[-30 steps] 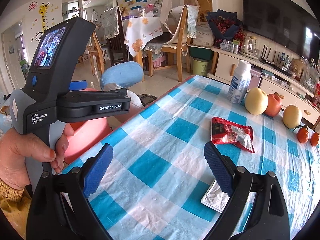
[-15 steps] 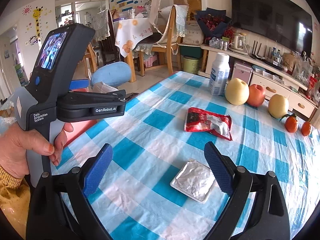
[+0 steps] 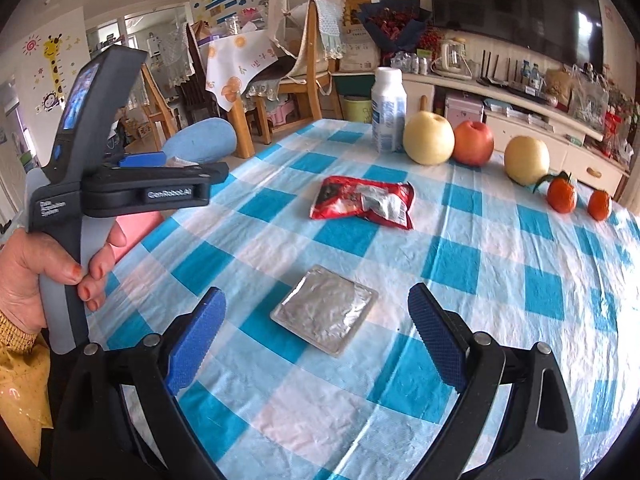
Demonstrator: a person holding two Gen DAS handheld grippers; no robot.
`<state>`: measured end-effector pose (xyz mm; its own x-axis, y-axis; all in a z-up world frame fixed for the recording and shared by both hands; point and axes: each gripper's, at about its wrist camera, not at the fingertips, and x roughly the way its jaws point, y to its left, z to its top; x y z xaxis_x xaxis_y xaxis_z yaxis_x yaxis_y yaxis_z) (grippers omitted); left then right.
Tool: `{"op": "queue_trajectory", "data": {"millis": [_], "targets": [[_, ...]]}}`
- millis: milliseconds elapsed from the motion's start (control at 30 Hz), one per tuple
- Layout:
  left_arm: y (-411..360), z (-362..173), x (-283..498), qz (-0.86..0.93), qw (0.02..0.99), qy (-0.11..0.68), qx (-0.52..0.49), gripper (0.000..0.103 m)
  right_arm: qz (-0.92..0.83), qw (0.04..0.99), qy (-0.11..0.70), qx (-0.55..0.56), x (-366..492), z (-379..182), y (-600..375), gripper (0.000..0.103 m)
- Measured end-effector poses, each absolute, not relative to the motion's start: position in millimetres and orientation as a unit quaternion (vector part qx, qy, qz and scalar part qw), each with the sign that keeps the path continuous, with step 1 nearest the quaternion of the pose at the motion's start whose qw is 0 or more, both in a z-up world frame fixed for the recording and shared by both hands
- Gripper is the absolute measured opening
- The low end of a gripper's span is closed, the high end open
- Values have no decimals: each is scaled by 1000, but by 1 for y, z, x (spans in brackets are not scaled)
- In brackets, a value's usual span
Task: Collect trash
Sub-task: 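Grasp the foil tray with the right tool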
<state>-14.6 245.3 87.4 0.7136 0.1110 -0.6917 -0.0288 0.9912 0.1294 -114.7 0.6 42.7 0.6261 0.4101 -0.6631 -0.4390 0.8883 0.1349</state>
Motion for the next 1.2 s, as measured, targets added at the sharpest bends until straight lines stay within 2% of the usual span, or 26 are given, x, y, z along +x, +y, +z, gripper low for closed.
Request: {"op": "queue_trajectory", "data": {"millis": [167,867,933,1033,1200], "targets": [[238,84,-12,28,922,381,56,91,244,889,389,0,-105,24,-2,93],[231,75,1,6,915,401,46,91,242,864,430,-98,-69,-12,27,92],[231,74,1,2,914,403,44,91,241,864,430,-106,-69,-13,27,84],[230,73,2,-3,914,404,38,91,240,866,428,-101,-67,-12,23,77],[227,73,3,-32,915,402,16,91,226,872,425,-88,-63,-10,8,71]]}}
